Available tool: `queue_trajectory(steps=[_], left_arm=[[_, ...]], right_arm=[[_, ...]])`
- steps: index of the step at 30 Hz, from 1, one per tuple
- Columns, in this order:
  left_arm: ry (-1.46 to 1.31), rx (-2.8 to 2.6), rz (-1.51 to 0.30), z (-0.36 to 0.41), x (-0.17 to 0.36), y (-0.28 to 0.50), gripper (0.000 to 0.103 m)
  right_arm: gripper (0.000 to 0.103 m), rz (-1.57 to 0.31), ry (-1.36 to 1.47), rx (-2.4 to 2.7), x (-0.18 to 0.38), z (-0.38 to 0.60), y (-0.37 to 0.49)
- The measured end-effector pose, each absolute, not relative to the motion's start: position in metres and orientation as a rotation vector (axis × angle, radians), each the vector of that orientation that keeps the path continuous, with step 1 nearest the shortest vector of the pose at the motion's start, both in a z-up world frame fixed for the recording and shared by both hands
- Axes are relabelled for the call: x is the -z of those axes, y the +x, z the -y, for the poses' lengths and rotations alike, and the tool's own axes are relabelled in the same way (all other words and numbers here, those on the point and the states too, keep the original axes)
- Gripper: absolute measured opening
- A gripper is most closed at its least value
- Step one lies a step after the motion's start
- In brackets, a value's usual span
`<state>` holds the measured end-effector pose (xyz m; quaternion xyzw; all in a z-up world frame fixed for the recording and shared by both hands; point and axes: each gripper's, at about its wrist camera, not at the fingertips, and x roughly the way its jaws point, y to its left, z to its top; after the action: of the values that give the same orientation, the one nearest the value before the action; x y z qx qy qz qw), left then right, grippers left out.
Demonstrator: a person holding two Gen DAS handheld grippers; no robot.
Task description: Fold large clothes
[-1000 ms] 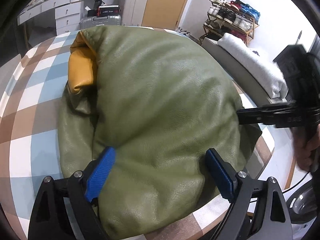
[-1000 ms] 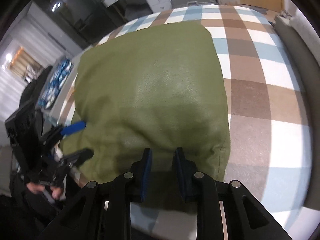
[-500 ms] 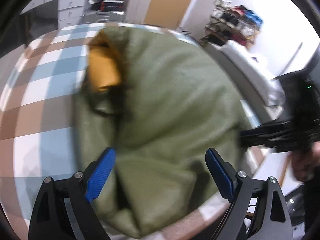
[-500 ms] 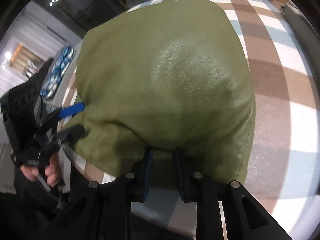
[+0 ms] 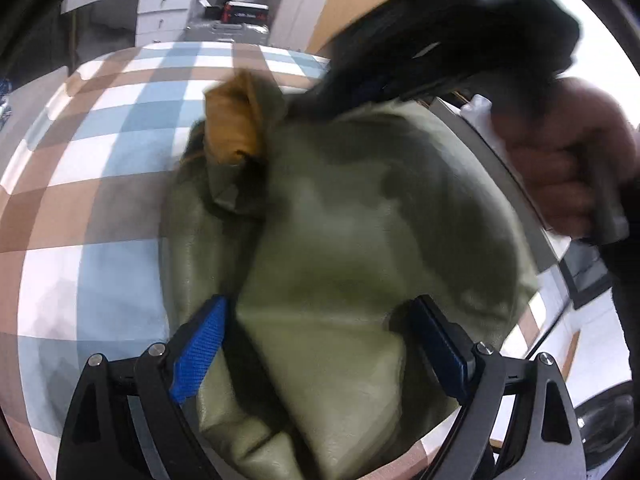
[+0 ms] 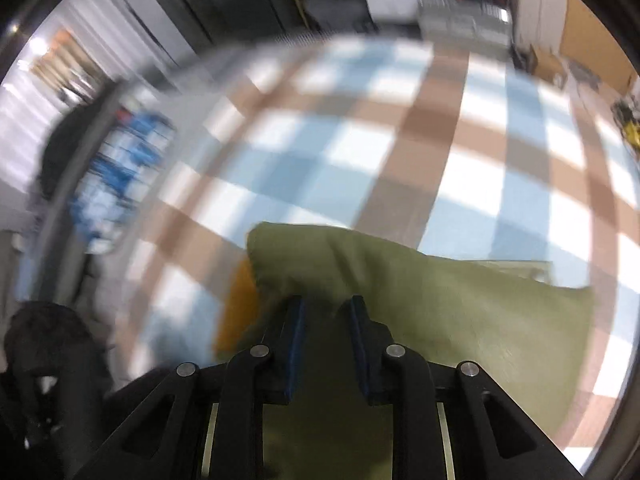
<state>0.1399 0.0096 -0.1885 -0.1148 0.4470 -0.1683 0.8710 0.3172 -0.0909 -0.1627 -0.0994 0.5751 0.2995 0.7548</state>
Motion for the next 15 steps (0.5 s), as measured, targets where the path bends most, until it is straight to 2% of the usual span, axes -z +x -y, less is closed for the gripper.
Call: queue_trajectory(steps=[5,8,13,15], left_arm=[[-0.259,0.360,-0.936,-0.015,0.190,0.138,0.089],[-0.231,0.365,-0.936,-0.011,0.190,0.134,0.089],[-0.236,0.368,-0.938,-0.010,0.189,0.135,0.090],[-0.234,0.365,-0.938,-0.009,0.188,0.138,0.090]], right_arm=[[0.017,-1.257,-0.117,-0.663,0.169,0.105,0.323],[0.016,-1.253,-0.095,-0.692,0.150,0.117,0.315],[0.021,-1.172,-0.126,-0.682,0.106,0.163,0.277],[0.024,-1.183,-0.160,-0.650,0.110,0.179,0.259]])
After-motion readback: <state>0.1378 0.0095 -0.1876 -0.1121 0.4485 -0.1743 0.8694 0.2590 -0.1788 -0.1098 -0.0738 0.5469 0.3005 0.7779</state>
